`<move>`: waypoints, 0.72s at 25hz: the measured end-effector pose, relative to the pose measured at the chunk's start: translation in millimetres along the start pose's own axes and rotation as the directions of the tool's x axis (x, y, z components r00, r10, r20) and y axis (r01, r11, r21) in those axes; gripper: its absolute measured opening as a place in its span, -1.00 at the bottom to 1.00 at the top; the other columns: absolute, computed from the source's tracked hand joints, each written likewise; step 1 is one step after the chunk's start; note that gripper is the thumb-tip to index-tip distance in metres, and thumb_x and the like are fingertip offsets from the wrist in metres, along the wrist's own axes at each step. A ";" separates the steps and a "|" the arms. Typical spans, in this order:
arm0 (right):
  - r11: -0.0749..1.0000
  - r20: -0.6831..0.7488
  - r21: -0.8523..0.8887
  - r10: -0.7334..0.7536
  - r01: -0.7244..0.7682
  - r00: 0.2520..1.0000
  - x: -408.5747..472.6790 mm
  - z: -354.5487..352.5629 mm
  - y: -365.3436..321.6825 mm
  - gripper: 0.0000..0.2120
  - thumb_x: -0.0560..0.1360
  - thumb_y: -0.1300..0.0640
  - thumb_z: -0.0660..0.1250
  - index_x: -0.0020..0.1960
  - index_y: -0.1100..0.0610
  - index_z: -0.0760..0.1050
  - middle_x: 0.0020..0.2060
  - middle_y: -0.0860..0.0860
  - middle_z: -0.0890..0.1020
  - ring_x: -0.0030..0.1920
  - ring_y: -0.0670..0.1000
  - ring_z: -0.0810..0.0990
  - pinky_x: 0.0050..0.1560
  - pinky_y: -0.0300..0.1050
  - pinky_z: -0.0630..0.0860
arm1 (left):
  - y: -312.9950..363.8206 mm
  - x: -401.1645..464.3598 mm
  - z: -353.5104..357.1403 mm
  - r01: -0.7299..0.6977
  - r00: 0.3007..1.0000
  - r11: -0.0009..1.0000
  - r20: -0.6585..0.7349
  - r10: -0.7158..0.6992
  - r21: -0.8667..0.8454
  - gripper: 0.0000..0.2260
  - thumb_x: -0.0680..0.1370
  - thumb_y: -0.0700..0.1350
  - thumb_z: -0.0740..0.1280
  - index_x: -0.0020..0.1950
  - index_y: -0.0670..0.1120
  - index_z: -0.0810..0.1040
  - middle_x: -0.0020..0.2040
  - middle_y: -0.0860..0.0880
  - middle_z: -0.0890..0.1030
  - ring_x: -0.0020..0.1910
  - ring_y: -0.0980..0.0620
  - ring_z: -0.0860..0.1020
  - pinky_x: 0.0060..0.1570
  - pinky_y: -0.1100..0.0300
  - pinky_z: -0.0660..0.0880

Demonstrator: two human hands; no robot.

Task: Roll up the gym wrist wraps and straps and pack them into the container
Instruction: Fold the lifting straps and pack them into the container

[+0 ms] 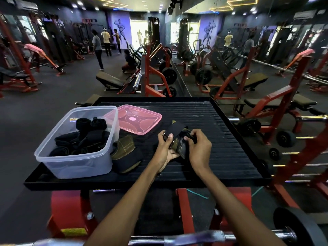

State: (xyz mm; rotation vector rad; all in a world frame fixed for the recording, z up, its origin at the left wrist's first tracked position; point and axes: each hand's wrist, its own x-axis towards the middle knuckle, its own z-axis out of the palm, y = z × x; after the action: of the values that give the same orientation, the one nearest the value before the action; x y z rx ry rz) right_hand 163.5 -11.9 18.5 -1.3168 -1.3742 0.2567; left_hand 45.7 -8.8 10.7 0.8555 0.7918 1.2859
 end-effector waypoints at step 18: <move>0.936 0.173 -0.124 0.347 -0.329 0.922 32.5 11.5 25.3 -0.79 0.47 0.00 0.36 -0.04 0.12 0.45 -0.11 0.00 0.53 -0.05 0.02 0.50 0.05 -0.01 0.41 | -1.3 3.3 -4.4 0.058 0.996 0.996 -0.069 -0.063 -0.062 -0.88 0.61 -0.10 0.18 0.11 0.00 0.27 0.16 -0.12 0.47 -0.12 -0.20 0.61 -0.07 -0.07 0.59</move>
State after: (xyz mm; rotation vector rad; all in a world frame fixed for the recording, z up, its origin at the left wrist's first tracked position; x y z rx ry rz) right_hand 177.2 28.2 13.1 -1.6426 -1.3229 0.5741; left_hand 42.9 -5.2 7.4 0.7362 0.8256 1.2857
